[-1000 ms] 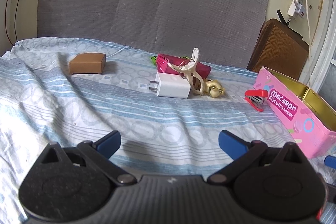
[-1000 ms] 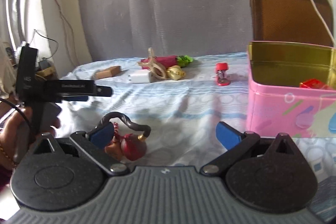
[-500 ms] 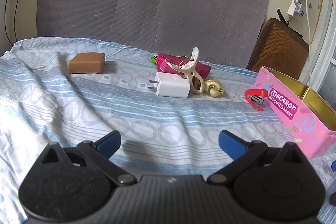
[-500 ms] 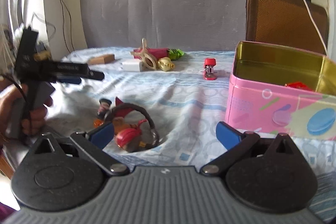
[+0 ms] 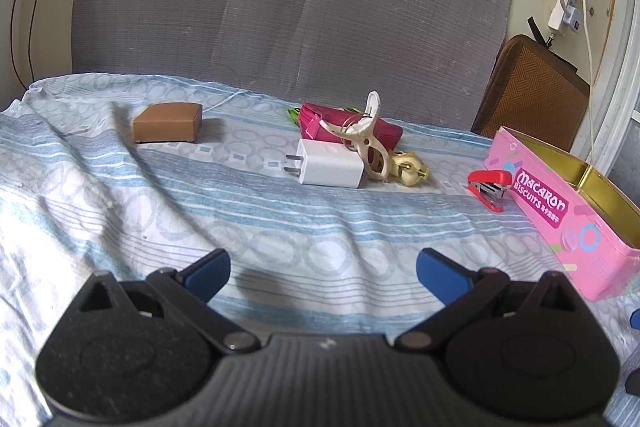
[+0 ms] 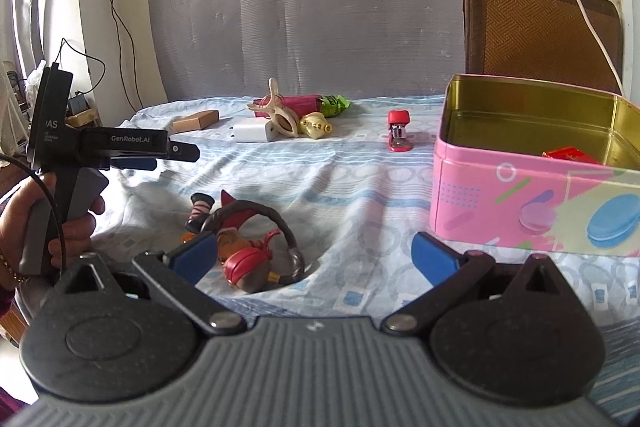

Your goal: Organize rigid objects

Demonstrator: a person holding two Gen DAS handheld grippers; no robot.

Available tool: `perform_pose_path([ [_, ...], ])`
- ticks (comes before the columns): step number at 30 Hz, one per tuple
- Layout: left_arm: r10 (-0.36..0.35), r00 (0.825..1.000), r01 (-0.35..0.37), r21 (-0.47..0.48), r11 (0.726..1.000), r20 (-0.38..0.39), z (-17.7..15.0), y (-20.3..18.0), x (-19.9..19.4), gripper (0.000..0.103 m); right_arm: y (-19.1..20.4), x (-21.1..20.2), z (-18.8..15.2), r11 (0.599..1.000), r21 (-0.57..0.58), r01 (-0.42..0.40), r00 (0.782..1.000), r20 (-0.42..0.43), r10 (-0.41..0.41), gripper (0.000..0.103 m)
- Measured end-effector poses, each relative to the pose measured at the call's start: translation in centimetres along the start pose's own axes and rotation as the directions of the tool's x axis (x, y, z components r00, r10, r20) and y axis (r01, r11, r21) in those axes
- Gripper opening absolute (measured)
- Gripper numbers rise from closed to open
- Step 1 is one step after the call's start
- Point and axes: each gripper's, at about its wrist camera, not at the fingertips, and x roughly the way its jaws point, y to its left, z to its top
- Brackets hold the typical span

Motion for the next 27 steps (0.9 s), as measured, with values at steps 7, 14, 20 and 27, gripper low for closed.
perform_pose_path([
  [7, -0.007, 1.000, 0.007, -0.002, 1.000, 0.001, 0.1, 0.1, 0.0, 0.102, 0.1, 0.2, -0.1, 1.000, -0.003, 0.004, 1.000, -0.007, -0.004, 0.103],
  [14, -0.015, 1.000, 0.015, -0.002, 1.000, -0.003, 0.1, 0.1, 0.0, 0.102, 0.3, 0.3, -0.2, 1.000, -0.011, -0.004, 1.000, -0.014, 0.004, 0.103],
  [20, -0.095, 0.994, 0.093, -0.041, 0.995, -0.061, 0.3, 1.0, 0.2, 0.102, 0.8, 0.4, -0.2, 1.000, -0.025, -0.012, 1.000, -0.023, 0.012, 0.103],
  [27, -0.275, 0.952, 0.279, 0.010, 0.960, -0.133, 0.0, -2.3, -1.8, 0.092, 1.0, 1.0, -0.3, 0.998, -0.052, -0.045, 0.998, -0.043, 0.043, 0.103],
])
